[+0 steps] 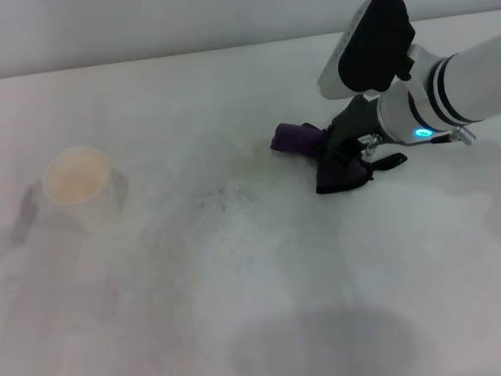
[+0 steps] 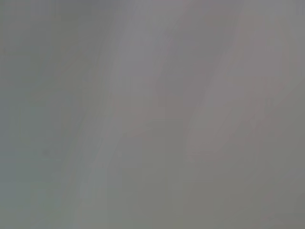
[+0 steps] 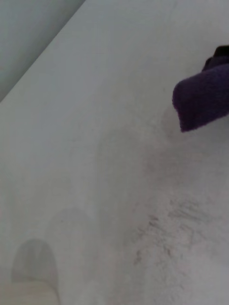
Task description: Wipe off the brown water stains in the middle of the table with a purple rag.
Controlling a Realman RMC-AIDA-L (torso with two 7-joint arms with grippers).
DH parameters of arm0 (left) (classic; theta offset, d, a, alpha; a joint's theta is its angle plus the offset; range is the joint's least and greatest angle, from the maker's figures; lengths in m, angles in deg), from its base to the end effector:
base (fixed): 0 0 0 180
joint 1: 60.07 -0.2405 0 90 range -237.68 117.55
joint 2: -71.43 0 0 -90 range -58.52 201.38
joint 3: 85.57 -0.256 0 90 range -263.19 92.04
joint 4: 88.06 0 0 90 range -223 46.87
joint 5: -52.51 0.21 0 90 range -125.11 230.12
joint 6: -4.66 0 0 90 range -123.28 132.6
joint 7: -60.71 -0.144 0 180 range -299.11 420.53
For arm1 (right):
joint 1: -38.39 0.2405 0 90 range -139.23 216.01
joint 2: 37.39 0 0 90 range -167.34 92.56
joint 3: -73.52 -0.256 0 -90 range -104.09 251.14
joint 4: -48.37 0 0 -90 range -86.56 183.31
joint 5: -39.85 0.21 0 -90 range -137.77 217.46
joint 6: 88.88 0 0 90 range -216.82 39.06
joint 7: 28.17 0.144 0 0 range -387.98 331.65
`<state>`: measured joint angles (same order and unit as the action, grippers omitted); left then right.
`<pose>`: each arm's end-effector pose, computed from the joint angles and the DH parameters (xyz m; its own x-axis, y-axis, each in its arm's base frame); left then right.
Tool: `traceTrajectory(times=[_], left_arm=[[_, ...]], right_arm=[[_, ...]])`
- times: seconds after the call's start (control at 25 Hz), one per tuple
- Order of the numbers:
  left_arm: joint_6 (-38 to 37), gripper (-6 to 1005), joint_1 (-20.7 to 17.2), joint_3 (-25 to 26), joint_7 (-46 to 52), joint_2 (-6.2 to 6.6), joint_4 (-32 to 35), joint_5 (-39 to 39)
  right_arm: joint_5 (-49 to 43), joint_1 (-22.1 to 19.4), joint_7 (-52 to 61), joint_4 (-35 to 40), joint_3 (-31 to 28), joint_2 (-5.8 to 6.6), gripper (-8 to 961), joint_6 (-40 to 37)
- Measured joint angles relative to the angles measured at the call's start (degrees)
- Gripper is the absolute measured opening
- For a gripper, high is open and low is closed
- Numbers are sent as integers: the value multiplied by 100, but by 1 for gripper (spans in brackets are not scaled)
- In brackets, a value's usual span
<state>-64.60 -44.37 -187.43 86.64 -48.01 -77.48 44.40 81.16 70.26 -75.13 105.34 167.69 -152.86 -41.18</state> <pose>-0.3521 0.2850 -0.0152 0.5718 0.0377 0.8195 0.8066 -0.2085 -0.5532 0.2348 0.3910 -0.0477 0.8846 -0.4557 0.0987 -0.3246 -0.7539 -0.5712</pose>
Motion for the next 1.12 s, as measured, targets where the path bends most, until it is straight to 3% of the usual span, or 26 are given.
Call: traceTrajectory(times=[0.24, 0.56, 0.64, 0.68, 0.8, 0.96, 1.12], left_arm=[[-35, 888, 12, -1, 0, -1, 18, -51], [-38, 887, -11, 0, -3, 8, 11, -341], [-37, 887, -22, 0, -5, 11, 1, -364], [-37, 887, -23, 0, -10, 14, -1, -365], [-37, 887, -14, -1, -26, 17, -7, -367], [-37, 887, -4, -1, -35, 17, 1, -368], [-35, 888, 14, 0, -41, 20, -23, -368]], right_arm=[[41, -345, 37, 692, 84, -31, 189, 40], [892, -1109, -527, 1921, 258, -4, 273, -1032], [1293, -1131, -788, 1937, 174, 4, 428, -1116], [1466, -1133, -895, 1928, 110, 8, 505, -1141], [2227, -1156, -1335, 1718, -174, 13, 518, -1286], [4025, -1168, -2611, 1048, -614, 14, 527, -1308], [6344, -1152, -4394, -151, -1316, 15, 528, -387]])
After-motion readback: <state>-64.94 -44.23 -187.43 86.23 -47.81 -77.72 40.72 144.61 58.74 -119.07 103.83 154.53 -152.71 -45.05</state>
